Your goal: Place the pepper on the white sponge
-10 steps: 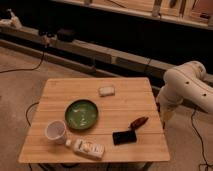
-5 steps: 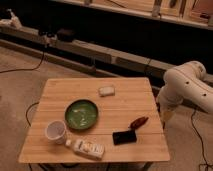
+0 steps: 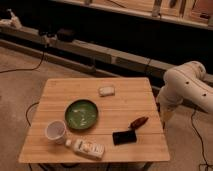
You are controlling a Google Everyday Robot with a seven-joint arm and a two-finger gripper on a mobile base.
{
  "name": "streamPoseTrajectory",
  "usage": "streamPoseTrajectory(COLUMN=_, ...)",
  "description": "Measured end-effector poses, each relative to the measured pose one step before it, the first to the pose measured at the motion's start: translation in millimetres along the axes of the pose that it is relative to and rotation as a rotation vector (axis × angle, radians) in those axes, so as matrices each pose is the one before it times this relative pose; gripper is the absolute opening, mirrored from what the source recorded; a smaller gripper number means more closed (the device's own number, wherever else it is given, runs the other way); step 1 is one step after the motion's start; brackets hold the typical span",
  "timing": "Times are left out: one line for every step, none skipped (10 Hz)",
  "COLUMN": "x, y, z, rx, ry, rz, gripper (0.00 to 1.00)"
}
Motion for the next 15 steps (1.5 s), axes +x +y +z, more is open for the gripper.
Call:
streamPoseTrajectory(x=0.04, y=0.00, z=-0.01, rx=0.00000, ry=0.00003, rz=0.00008, gripper=0.65)
streamPoseTrajectory(x=-0.02, y=0.00, z=0.00, rx=0.00001, ry=-0.00002, rz=-0.00005, gripper=0.65)
streamPoseTrajectory(x=-0.02, y=-0.01, z=-0.02, rx=0.00004, ry=-0.00003, rz=0.00000, gripper=0.65)
streamPoseTrajectory(x=0.01, y=0.01, z=0.04, rx=-0.00006, ry=0.00002, rz=-0.00001, gripper=0.65)
streamPoseTrajectory(x=-0.05, y=-0.03, z=-0.05, rx=0.00006, ry=-0.00006, rz=-0.00003, gripper=0.65)
streamPoseTrajectory(x=0.06, y=0.04, z=0.02, rx=-0.00007, ry=0.00008, rz=0.00006, gripper=0.65)
streamPoseTrajectory(x=-0.03, y=-0.01, z=0.03, rx=-0.00001, ry=-0.00007, rz=-0.00003, gripper=0.65)
streamPoseTrajectory(x=-0.02, y=-0.02, z=-0.03, rx=0.00006, ry=0.00003, rz=-0.00006, gripper=0.65)
streamPoseTrajectory(x=-0.12, y=-0.33, z=-0.32, rx=0.00057, ry=-0.00093, rz=-0.00135, gripper=0.65)
streamPoseTrajectory(x=-1.23, y=-0.44, z=0.34, rx=0.00108, ry=-0.00597, rz=-0.00733, gripper=0.65)
streamPoseTrajectory(x=-3.35, y=-0.75, z=0.37, rx=0.00335, ry=-0.01359, rz=-0.01874, gripper=0.65)
streamPoseTrajectory(x=-7.93, y=-1.42, z=0.86, rx=0.00930, ry=-0.02999, rz=-0.04673, gripper=0.65)
streamPoseTrajectory(x=-9.65, y=-1.56, z=0.91, rx=0.01549, ry=-0.03666, rz=-0.06525, gripper=0.65)
streamPoseTrajectory(x=-9.64, y=-0.30, z=1.35, rx=0.01810, ry=-0.03346, rz=-0.08758, gripper=0.65)
streamPoseTrajectory(x=-6.41, y=1.95, z=1.35, rx=0.01292, ry=-0.01698, rz=-0.09310, gripper=0.65)
